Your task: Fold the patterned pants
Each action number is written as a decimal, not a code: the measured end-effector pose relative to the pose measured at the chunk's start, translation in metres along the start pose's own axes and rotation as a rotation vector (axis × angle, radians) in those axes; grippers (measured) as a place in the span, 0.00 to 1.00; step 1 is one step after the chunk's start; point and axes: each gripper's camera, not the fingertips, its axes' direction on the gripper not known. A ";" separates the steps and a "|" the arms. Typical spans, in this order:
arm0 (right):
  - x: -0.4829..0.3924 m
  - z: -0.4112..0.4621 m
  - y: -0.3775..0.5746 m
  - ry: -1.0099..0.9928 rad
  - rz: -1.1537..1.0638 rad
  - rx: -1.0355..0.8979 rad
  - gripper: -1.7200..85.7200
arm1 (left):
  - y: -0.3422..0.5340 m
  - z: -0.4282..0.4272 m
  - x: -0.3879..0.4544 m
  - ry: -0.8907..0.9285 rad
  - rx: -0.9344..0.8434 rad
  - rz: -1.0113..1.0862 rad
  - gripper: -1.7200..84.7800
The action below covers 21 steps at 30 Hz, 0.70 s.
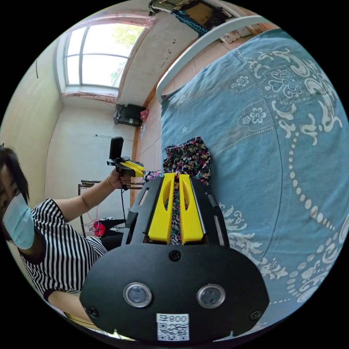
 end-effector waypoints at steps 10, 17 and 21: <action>0.027 0.044 -0.048 0.019 0.050 -0.030 0.04 | -0.037 -0.034 -0.024 -0.094 0.027 -0.040 0.03; 0.050 0.068 -0.053 -0.047 0.103 -0.004 0.05 | -0.040 -0.053 -0.039 -0.073 0.121 -0.095 0.04; 0.048 0.059 -0.037 -0.065 0.094 0.086 0.05 | -0.031 -0.067 -0.017 -0.142 0.236 -0.055 0.03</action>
